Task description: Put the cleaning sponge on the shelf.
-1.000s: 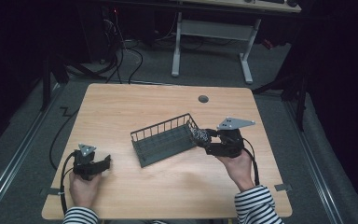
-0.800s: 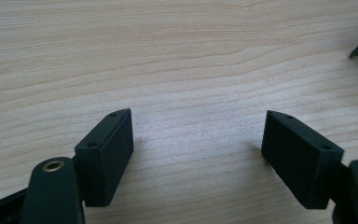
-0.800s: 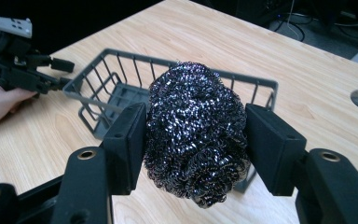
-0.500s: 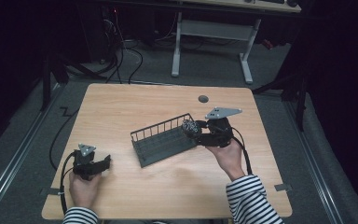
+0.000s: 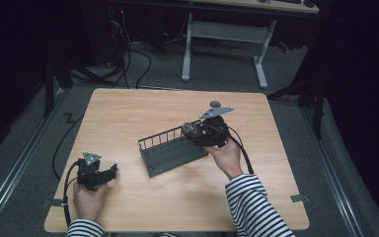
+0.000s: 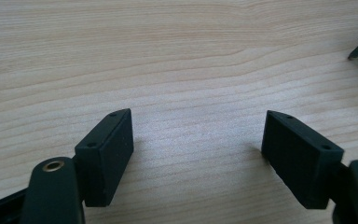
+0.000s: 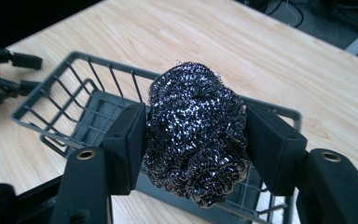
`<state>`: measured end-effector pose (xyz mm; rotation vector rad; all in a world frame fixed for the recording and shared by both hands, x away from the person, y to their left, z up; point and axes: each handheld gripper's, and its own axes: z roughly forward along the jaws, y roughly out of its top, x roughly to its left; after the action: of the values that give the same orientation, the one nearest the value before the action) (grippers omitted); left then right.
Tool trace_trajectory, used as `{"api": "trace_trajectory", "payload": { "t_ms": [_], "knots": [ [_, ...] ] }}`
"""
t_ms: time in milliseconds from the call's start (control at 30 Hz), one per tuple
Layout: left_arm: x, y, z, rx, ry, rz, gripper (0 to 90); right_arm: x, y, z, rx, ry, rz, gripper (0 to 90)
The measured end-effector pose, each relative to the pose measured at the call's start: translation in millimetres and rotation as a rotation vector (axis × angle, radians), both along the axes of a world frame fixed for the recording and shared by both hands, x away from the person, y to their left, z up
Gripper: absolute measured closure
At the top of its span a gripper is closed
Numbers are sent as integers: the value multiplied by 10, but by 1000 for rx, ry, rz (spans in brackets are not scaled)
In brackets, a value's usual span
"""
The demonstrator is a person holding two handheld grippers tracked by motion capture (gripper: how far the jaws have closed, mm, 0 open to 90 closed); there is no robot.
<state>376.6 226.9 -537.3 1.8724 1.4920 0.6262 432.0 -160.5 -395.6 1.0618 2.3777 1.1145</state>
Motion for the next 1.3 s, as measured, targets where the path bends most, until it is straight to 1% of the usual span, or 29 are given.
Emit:
{"api": "trace_trajectory", "payload": {
  "t_ms": [300, 500, 600, 700, 767, 833, 900, 967, 1067, 1167, 1233, 1300],
  "knots": [
    [0, 2, 0, -1, 0, 0, 253, 175, 168, -221, -54, 75, -4, 409],
    [1, 0, 0, 0, 0, 0, 252, 247, 243, -351, -73, 105, -5, 404],
    [0, 1, 0, 0, 0, 0, 253, 268, 281, -396, -102, 105, 2, 401],
    [1, 0, 0, 0, 0, -1, 252, 280, 292, -426, -108, 115, -1, 396],
    [1, 1, 0, -1, 0, -1, 252, 287, 290, -437, -111, 115, -1, 386],
    [1, -1, 0, 1, 0, 0, 252, 291, 290, -444, -108, 119, 3, 395],
    [1, -1, 0, 1, 0, -1, 252, 291, 287, -438, -109, 116, 7, 378],
    [1, -1, 0, 1, 0, -1, 252, 282, 280, -428, -104, 121, 0, 364],
    [1, 0, 0, 0, 0, -1, 251, 275, 247, -403, -101, 100, 5, 353],
    [1, -2, 0, 3, 0, -1, 252, 256, 214, -362, -83, 97, -3, 351],
    [1, -2, -1, 2, 0, -1, 252, 240, 196, -323, -81, 85, -6, 353],
    [1, -2, 0, 2, 0, -1, 252, 220, 168, -279, -67, 70, -10, 357]
  ]
}}
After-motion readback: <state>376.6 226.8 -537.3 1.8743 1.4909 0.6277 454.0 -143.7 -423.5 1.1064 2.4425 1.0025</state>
